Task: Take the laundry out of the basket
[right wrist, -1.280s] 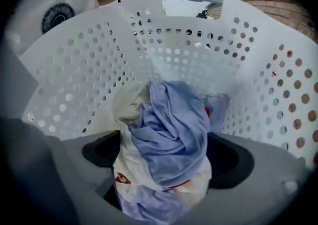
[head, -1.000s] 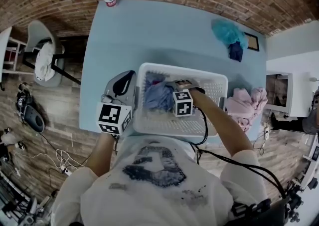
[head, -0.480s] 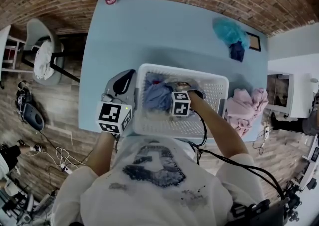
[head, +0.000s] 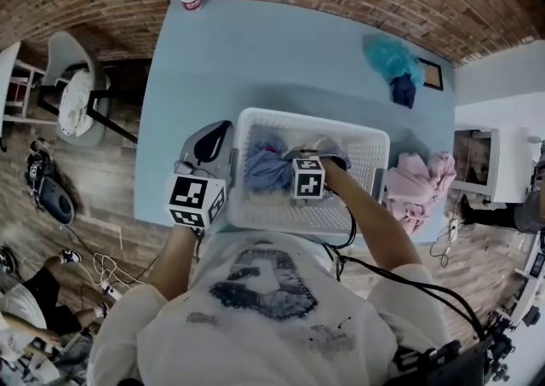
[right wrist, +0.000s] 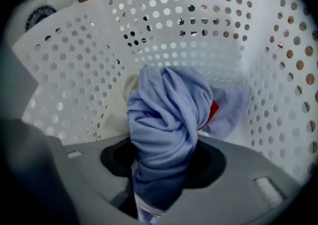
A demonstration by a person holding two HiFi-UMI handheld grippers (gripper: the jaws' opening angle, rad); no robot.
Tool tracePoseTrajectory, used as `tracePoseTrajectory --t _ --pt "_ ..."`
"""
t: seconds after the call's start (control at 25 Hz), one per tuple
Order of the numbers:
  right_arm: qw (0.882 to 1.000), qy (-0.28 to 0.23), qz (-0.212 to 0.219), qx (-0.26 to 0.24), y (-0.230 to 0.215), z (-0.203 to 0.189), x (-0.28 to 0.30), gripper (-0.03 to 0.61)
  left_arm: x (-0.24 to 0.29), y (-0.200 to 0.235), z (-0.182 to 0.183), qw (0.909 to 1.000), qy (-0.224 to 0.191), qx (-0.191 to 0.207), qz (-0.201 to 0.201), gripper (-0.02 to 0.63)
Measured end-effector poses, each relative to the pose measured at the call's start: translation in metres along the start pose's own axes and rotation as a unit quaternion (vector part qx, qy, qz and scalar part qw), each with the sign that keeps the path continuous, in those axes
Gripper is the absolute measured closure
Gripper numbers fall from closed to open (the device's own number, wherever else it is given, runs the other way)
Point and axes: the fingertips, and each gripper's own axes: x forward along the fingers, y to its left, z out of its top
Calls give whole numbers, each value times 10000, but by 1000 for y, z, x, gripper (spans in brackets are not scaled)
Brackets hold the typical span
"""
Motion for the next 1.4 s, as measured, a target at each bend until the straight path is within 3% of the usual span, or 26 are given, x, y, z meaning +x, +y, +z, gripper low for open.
tracePoseTrajectory --t 0.28,0.4,0.56,0.84,0.92,1.04,1.4 --pt "9993 -211 55 314 -2 3 -10 393 -9 0 -1 9999 -19 73 83 623" --pt "9964 -475 15 698 -8 5 -23 403 -11 -2 3 9999 -73 109 86 623" --pt "9841 -1023 -202 1438 -18 11 -48 402 -15 -7 8 9998 -153 125 65 623" --pt "9595 -1705 -864 2070 -18 25 -94 402 -26 -17 12 9995 -268 159 0 623" --pt "9466 -1982 -968 2350 -16 28 -109 402 -30 -20 15 9993 -317 185 -20 623" --pt "9132 -2649 -1076 2905 -17 34 -137 400 -36 -23 23 9988 -423 231 -11 623" --pt "8199 -3824 -2250 3618 -1 33 -219 397 -52 -47 41 9973 -623 368 -95 623"
